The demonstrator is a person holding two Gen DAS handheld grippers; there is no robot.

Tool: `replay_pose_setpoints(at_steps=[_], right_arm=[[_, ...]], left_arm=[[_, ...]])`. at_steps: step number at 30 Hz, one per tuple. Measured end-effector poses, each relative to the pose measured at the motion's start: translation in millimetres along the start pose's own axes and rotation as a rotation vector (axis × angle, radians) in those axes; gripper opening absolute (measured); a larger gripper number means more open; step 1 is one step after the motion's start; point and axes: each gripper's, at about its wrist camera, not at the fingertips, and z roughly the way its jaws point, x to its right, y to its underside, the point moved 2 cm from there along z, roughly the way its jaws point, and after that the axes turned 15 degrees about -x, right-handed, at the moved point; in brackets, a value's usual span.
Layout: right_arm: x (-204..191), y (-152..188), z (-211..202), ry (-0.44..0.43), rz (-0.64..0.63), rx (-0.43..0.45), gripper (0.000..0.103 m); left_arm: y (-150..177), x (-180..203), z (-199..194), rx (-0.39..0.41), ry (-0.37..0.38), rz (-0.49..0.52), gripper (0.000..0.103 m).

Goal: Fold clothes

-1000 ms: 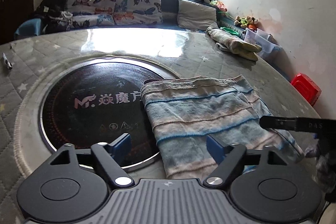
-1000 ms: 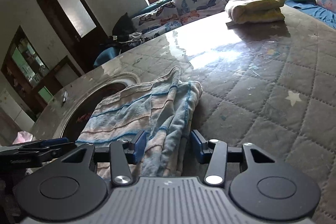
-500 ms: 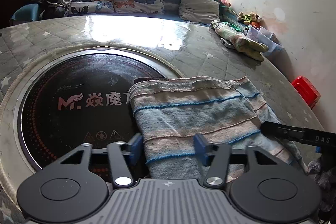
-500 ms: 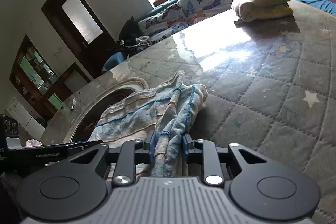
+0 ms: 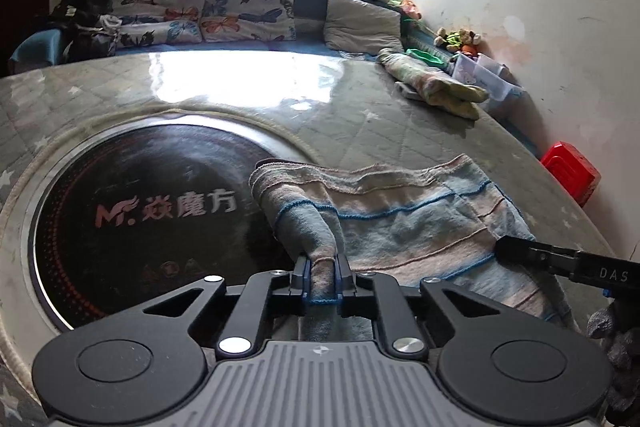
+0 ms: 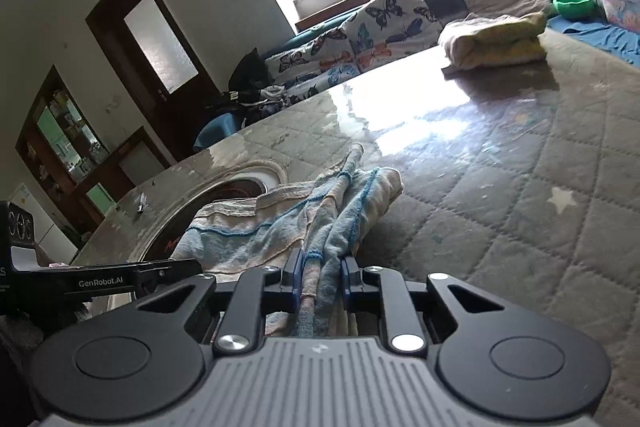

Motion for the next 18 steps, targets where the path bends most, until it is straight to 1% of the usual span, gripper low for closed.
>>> replay_pose_setpoints(at_steps=[7, 11, 18], right_arm=[[3.9, -10.4, -27.9, 0.025, -0.006, 0.06, 0.015], [4.9, -26.0, -46.0, 0.058, -0.03, 0.099, 0.015], [18.8, -61.4, -60.7, 0.125, -0.049, 0.123, 0.015]], left_arm=[[-18.5, 37.8, -6.2, 0.032, 0.027, 0.074, 0.011], [-35.3, 60.8, -6.3, 0.053, 0.035, 0.11, 0.011], [-67.6, 91.0, 4.2, 0.074, 0.038, 0.137, 0.011]])
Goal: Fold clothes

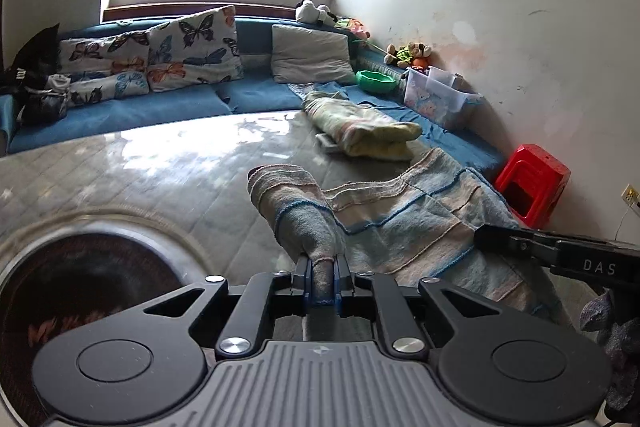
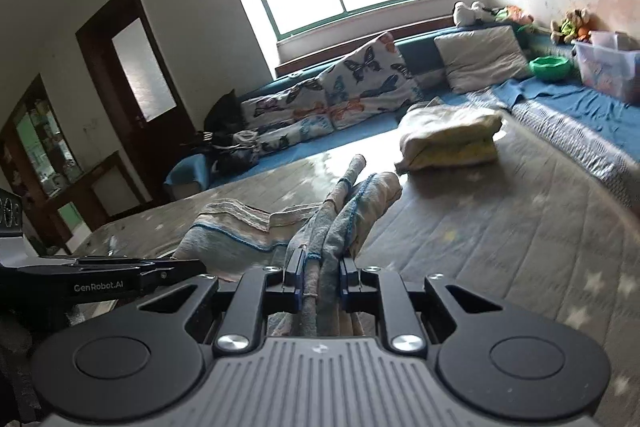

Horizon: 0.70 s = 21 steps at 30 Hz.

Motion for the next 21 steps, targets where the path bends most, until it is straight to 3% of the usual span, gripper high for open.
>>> replay_pose_setpoints(at_steps=[5, 11, 16, 21], right_arm=[[15.0, -13.5, 6.2, 0.03, -0.003, -0.014, 0.015], [45.9, 3.9, 28.9, 0.112, 0.066, -0.08, 0.022], [53.5, 8.2, 27.3, 0.116, 0.074, -0.074, 0.022], [40.6, -2.9, 30.8, 0.068, 0.021, -0.046, 0.022]], left_arm=[[-11.3, 3.8, 19.9, -0.018, -0.01, 0.0, 0.012], [3.6, -11.6, 56.8, -0.133, -0.077, -0.042, 0.021], [7.6, -12.9, 51.9, -0.112, -0.092, -0.049, 0.022], [7.3, -4.5, 43.8, -0.067, -0.129, -0.02, 0.024]])
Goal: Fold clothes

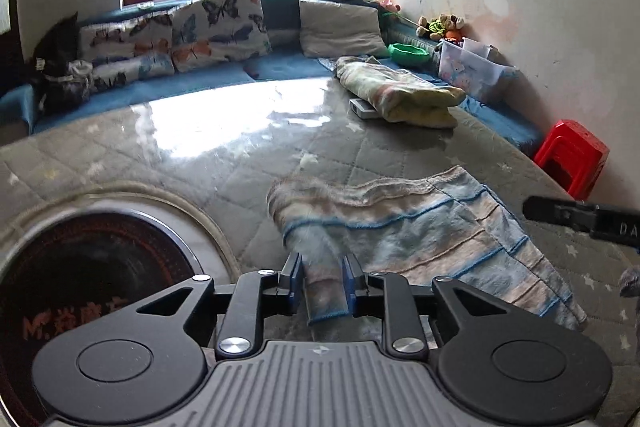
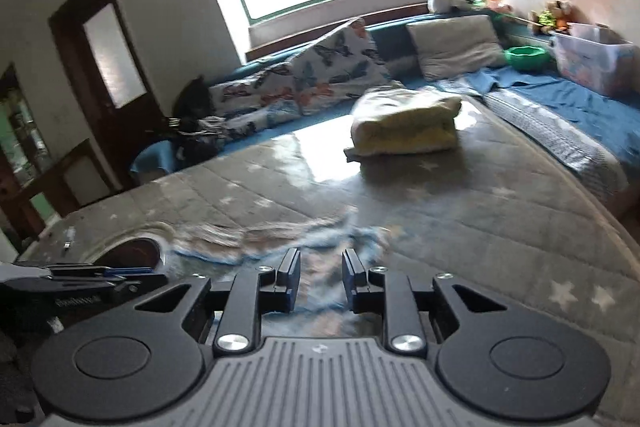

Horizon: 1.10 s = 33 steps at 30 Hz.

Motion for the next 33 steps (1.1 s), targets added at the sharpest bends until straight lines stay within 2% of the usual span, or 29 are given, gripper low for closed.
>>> replay_pose_setpoints(at_steps=[5, 8, 14, 17, 21, 24, 28, 33], right_arm=[[-7.8, -7.8, 24.9, -0.046, -0.032, -0.054, 0.022], [1.3, -7.5, 35.2, -0.022, -0.003, -0.075, 0.022], [27.3, -2.2, 34.8, 0.019, 0.068, -0.088, 0.023], [27.0, -4.6, 26.9, 0.039, 0.058, -0.058, 0.024], [15.8, -16.4, 22.9, 0.007, 0.025, -0.025, 0.026], [9.8, -23.6, 35.4, -0.034, 0.01, -0.054, 0.031], [11.6, -28.8, 55.8, -0.019, 0.016, -0.094, 0.031], [21.3, -30.7, 60.4, 0.021, 0.046, -0.104, 0.033]], left_arm=[[-5.8, -5.7, -1.8, 0.011, -0.012, -0.016, 0.023], [-8.8, -5.0, -0.7, 0.007, 0.011, -0.005, 0.023], [-18.8, 6.9, 15.3, -0.01, 0.025, 0.04, 0.023], [-22.5, 7.6, 20.9, -0.019, 0.028, 0.041, 0.023], [-27.5, 5.7, 27.3, -0.022, 0.04, 0.038, 0.023], [-31.3, -0.5, 35.2, -0.033, 0.041, 0.021, 0.023], [-38.2, -8.0, 46.7, -0.047, 0.04, 0.008, 0.023], [-45.7, -15.2, 56.6, -0.051, 0.05, -0.009, 0.023]])
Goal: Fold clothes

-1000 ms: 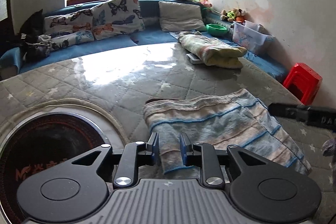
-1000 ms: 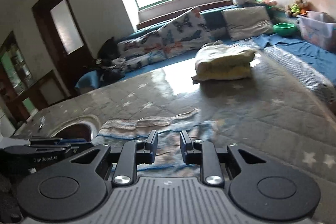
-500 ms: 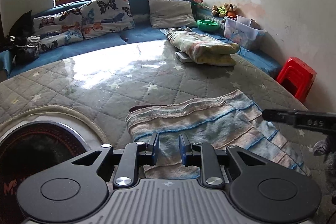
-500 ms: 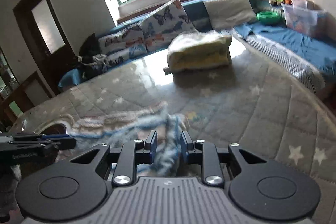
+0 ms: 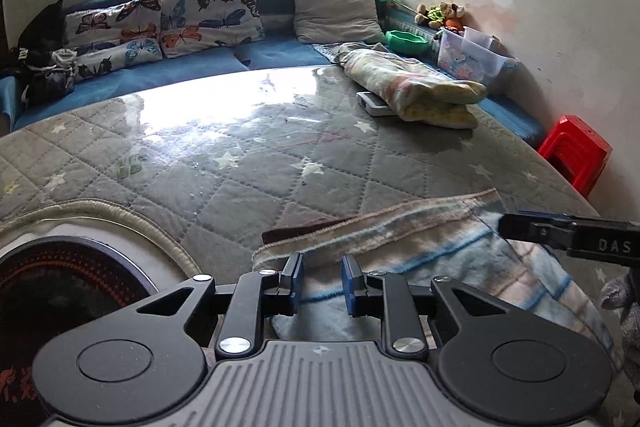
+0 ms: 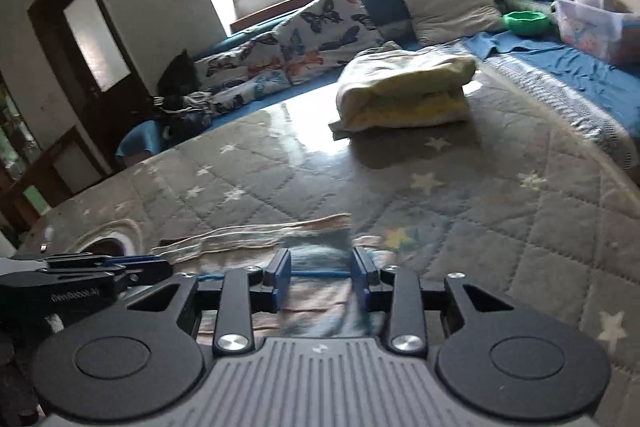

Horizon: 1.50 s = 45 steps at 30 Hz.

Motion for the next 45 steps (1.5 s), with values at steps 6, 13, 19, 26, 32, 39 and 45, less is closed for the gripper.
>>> replay_pose_setpoints(at_steps=[6, 13, 19, 26, 32, 39, 45], right_arm=[[-6.0, -0.4, -8.9, 0.011, -0.033, 0.016, 0.034], [-9.2, -8.1, 2.7, 0.103, -0.077, -0.007, 0.036], [-0.1, -6.6, -2.3, 0.11, -0.064, -0.008, 0.042], [-15.5, 9.5, -27.0, 0.105, -0.108, 0.04, 0.075], [-32.1, 36.3, -46.0, 0.122, -0.151, 0.059, 0.084], [-44.7, 74.5, -65.8, 0.148, -0.161, 0.072, 0.1], [-52.2, 99.4, -77.7, 0.162, -0.15, 0.084, 0.103]], left_arm=[[-9.6, 13.0, -2.5, 0.024, 0.047, 0.01, 0.022], [-22.0, 36.1, 16.1, 0.01, 0.066, 0.074, 0.022], [-24.0, 36.2, 18.4, 0.009, 0.067, 0.062, 0.023], [-1.8, 40.6, -5.1, 0.009, 0.056, 0.069, 0.045], [25.7, 45.4, -33.2, 0.035, 0.032, 0.085, 0.063], [62.5, 40.9, -61.4, 0.072, 0.009, 0.079, 0.086], [89.4, 35.0, -77.9, 0.068, 0.008, 0.069, 0.095]])
